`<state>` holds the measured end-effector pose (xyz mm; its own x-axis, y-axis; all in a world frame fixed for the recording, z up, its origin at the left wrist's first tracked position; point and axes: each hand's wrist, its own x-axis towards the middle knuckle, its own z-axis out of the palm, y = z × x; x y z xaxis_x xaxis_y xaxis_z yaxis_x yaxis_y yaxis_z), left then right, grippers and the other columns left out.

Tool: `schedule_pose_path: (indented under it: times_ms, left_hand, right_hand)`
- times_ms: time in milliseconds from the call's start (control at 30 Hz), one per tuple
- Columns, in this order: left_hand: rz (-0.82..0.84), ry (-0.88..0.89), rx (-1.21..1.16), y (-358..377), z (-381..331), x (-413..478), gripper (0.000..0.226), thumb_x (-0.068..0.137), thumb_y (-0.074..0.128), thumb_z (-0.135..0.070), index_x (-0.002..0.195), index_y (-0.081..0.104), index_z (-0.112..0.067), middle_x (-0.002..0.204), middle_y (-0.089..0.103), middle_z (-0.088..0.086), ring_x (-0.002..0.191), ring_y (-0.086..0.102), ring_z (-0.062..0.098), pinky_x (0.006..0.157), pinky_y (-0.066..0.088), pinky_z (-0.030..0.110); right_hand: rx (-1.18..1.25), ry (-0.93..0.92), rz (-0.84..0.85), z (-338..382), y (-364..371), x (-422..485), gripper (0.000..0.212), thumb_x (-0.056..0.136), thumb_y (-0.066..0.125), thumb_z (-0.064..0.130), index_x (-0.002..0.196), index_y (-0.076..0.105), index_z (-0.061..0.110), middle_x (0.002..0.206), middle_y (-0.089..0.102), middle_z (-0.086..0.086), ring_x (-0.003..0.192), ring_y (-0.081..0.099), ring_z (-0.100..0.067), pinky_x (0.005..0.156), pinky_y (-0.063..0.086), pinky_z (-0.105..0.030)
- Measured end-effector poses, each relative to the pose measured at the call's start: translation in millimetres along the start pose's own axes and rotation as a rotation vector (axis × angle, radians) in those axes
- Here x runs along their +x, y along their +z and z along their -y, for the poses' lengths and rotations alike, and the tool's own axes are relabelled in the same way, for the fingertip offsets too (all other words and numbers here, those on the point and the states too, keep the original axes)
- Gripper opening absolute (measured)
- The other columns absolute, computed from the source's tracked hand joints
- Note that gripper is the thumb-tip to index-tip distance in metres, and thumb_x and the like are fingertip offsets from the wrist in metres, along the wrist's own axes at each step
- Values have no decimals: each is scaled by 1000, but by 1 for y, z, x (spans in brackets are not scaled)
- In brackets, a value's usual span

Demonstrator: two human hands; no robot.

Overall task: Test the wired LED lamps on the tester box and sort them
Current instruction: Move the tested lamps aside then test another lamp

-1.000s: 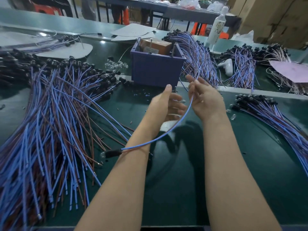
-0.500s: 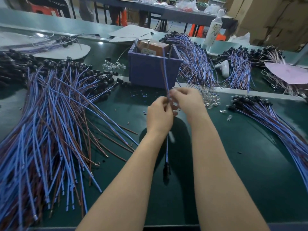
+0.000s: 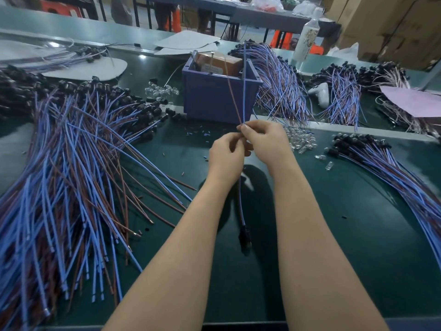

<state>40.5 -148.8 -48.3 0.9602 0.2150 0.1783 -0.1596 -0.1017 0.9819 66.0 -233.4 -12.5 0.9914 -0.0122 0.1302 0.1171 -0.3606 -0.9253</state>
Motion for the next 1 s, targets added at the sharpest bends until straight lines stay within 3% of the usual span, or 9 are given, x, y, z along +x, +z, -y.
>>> schedule_pose_path:
  times_ms: [133, 200, 267, 367, 433, 600, 667, 800, 1000]
  left_hand:
    - [15, -84, -164, -1, -1, 0, 14, 96, 47, -3, 97, 60, -5, 79, 68, 6, 65, 67, 6, 67, 53, 17]
    - [-28, -109, -182, -1, -2, 0, 13, 96, 48, -5, 89, 57, -11, 80, 68, 5, 68, 68, 9, 70, 53, 24]
    - [-98, -124, -173, -3, -1, 1, 16, 96, 48, -8, 84, 55, -16, 84, 68, 2, 76, 66, 14, 73, 52, 30]
    - [-170, -129, -208, -8, -1, 3, 12, 97, 47, -9, 88, 55, -14, 82, 66, -1, 76, 63, 13, 79, 51, 30]
    - [-166, -137, -225, -8, -2, 3, 9, 97, 47, -10, 93, 55, -12, 80, 66, -2, 73, 63, 12, 74, 51, 28]
    - [-113, -172, -244, -4, -6, -2, 9, 93, 50, -6, 88, 54, -12, 78, 64, 2, 59, 64, 5, 59, 51, 19]
    - [-127, -169, -225, -4, -6, -3, 12, 90, 52, -2, 87, 51, -13, 83, 64, 7, 58, 65, 9, 61, 53, 24]
    - [-127, -117, -71, -4, -2, -5, 19, 87, 54, -3, 100, 45, -14, 91, 64, 10, 65, 66, 13, 60, 53, 27]
    - [-144, -92, 28, -1, 0, -6, 12, 88, 53, -10, 95, 47, -18, 81, 66, 0, 64, 69, 10, 61, 51, 25]
  right_hand:
    - [-152, -71, -14, 3, -4, 3, 16, 93, 54, 13, 98, 69, 8, 81, 65, 1, 69, 59, -9, 59, 48, -15]
    - [-295, -122, -196, 2, -8, 5, 19, 94, 53, 17, 102, 69, 10, 91, 69, -4, 83, 62, -16, 73, 46, -22]
    - [-353, -104, -399, 1, -15, 7, 20, 97, 49, 19, 105, 66, 12, 96, 70, -7, 91, 63, -22, 76, 44, -25]
    - [-259, -90, -577, 3, -28, 13, 20, 99, 42, 14, 108, 59, 7, 97, 68, -9, 91, 64, -26, 81, 51, -36]
    - [-201, -161, -638, 6, -30, 12, 18, 99, 43, 12, 108, 57, 5, 94, 64, -4, 90, 64, -23, 82, 51, -36]
    - [-126, -185, -562, -7, -9, 0, 17, 96, 48, 14, 105, 61, 7, 86, 67, -5, 80, 63, -24, 77, 47, -29]
    - [-136, -144, -543, -19, 1, -7, 22, 96, 47, 12, 114, 59, 10, 85, 69, -6, 79, 61, -23, 72, 38, -22]
    - [-165, -99, -469, -33, 16, -17, 36, 94, 44, 7, 127, 55, 18, 91, 71, -12, 86, 61, -28, 76, 38, -26]
    - [-261, -80, -456, -36, 14, -18, 35, 91, 43, 8, 119, 60, 18, 84, 68, -13, 73, 48, -23, 58, 23, -22]
